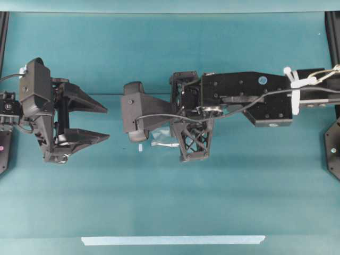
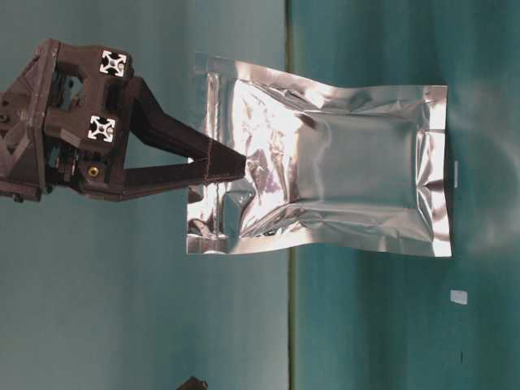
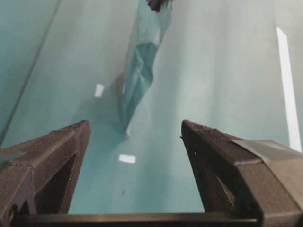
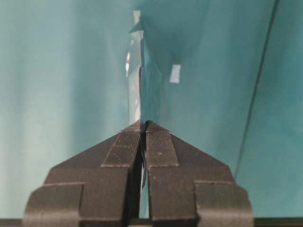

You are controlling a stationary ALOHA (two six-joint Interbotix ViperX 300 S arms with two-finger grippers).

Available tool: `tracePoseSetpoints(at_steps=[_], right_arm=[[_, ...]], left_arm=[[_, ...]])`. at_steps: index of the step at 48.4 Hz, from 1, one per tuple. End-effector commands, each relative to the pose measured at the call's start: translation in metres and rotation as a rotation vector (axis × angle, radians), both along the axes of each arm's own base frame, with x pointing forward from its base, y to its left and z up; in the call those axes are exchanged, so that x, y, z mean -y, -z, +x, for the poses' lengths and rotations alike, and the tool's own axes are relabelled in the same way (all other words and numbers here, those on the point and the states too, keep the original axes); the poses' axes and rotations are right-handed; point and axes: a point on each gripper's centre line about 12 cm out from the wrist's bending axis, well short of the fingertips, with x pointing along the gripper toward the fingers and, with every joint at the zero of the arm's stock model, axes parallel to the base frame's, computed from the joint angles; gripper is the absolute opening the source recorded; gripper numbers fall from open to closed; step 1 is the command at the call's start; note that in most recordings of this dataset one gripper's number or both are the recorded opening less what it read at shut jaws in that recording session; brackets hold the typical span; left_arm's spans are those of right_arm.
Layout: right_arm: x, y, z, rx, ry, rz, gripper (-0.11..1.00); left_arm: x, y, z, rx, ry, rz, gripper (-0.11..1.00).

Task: Hand over the silver zip bag and make it stand upright.
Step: 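Open the left gripper and move it toward the bag's upper edge, then close the left gripper on the bag's edge beside the right gripper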

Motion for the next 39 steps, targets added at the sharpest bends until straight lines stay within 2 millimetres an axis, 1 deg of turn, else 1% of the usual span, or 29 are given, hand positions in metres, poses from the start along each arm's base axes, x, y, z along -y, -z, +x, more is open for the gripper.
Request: tracePoseSetpoints(at_steps=[1,7,14,21,32,39], right_arm=[[-0.002,-0.010,0.002,0.030,0.017,0.006,0.01],[-0.004,-0.009,0.002,0.031,0.022,0.009,0.01],[-0.006,-0.010,0.001,0.029,0.016,0.008,0.01],[-0.009,-0.010,0.001,0.025,0.011,0.008,0.01],[-0.008,-0.009,0.001,0.025,0.018,0.011,0.01],[-0.008,-0.009,0.001,0.025,0.019,0.011,0.01]], left_arm=[[0.000,-0.007,0.002,0.026,-0.001,0.001,0.87],[0.001,-0.004,0.004,0.034,0.003,0.000,0.87],[0.002,0.009,0.008,0.041,0.009,0.000,0.89],[0.005,0.018,0.021,0.052,0.022,-0.001,0.93],[0.012,0.035,0.043,0.046,0.045,-0.002,0.93],[0.011,0.049,0.054,0.045,0.045,-0.003,0.94]])
